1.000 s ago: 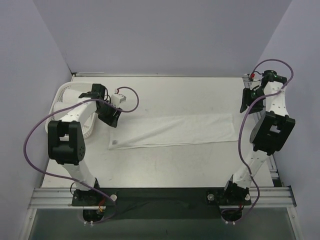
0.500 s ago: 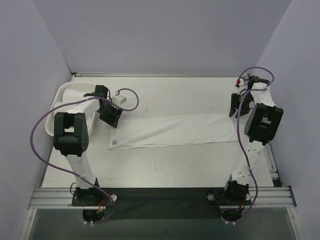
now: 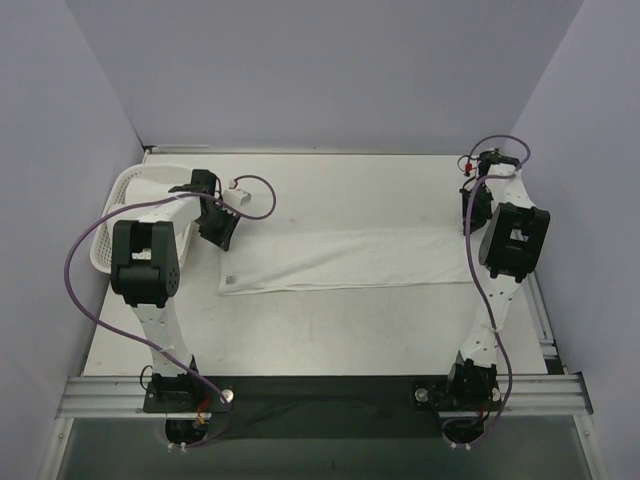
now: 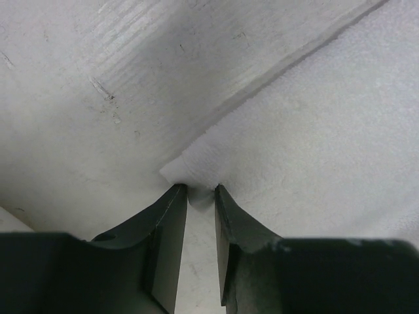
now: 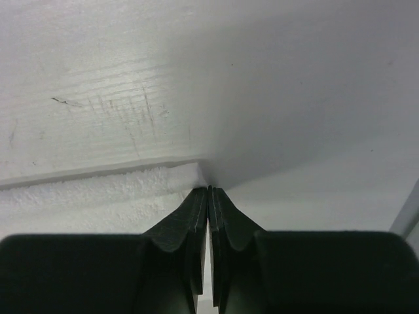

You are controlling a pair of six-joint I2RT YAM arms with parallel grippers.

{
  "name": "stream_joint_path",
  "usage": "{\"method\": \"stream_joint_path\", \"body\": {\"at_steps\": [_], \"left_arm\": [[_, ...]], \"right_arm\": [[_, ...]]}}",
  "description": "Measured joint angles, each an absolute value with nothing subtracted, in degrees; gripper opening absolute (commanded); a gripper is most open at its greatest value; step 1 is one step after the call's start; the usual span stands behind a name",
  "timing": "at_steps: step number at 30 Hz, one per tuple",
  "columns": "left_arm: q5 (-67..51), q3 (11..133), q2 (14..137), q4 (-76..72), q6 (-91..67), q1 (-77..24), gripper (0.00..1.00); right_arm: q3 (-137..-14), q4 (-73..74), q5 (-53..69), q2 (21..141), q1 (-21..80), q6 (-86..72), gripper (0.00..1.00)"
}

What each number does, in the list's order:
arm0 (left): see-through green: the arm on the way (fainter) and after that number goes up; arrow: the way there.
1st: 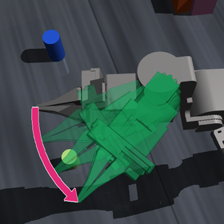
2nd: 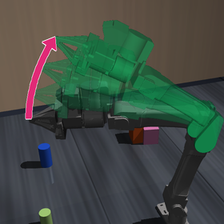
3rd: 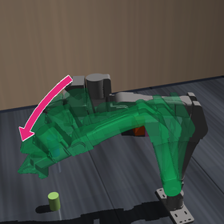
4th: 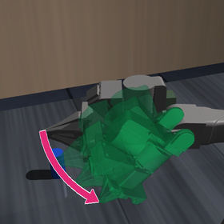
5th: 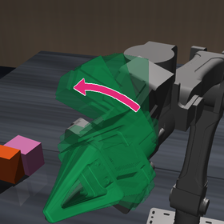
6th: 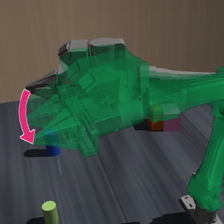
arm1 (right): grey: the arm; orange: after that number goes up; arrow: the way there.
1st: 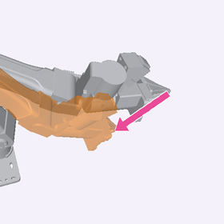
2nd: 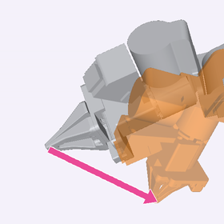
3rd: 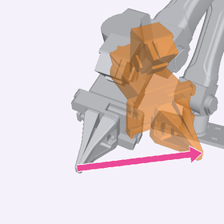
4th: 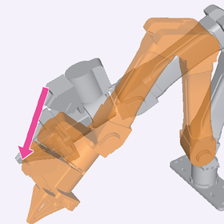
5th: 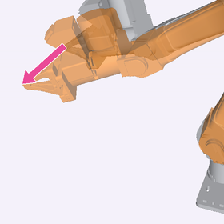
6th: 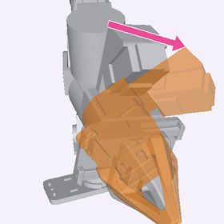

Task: Roll the towels
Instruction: Fold the towel

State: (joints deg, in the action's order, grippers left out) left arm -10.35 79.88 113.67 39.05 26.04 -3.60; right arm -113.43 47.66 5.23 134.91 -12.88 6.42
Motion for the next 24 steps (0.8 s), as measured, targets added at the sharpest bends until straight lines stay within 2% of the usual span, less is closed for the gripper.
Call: {"method": "stream_joint_path", "body": {"at_steps": [3, 4, 5, 9, 10, 12, 20, 24], "left_arm": [[-10.28, 79.88, 113.60, 38.89, 25.80, -3.60, 0.45], [-10.31, 79.88, 113.49, 38.87, 25.74, -3.57, 0.52], [-10.37, 79.88, 113.40, 38.87, 25.69, -3.57, 0.54], [-11.31, 79.83, 111.87, 39.38, 24.60, -3.53, 0.61], [-11.79, 79.75, 111.02, 39.57, 24.29, -3.53, 0.62], [-13.10, 79.40, 108.29, 39.86, 23.62, -3.53, 0.64], [-17.87, 78.37, 99.07, 40.14, 20.84, -3.53, 0.71], [-20.27, 77.14, 98.61, 40.10, 19.51, -3.53, 0.75]], "right_arm": [[-114.59, 47.62, 2.52, 135.59, -12.23, 6.04, 0.06], [-115.24, 47.46, 1.72, 135.94, -12.12, 6.02, 0.08], [-115.94, 47.29, 1.13, 136.40, -12.10, 5.91, 0.11], [-117.56, 46.85, 0.25, 136.57, -12.32, 5.50, 0.29], [-117.54, 46.61, 0.38, 136.27, -12.40, 5.45, 0.43], [-116.68, 46.44, 1.39, 135.02, -12.73, 4.95, 0.50], [-107.28, 47.81, 10.37, 123.44, -16.08, 3.75, 0.50], [-101.51, 48.71, 13.23, 120.36, -16.56, 3.40, 0.45]]}}
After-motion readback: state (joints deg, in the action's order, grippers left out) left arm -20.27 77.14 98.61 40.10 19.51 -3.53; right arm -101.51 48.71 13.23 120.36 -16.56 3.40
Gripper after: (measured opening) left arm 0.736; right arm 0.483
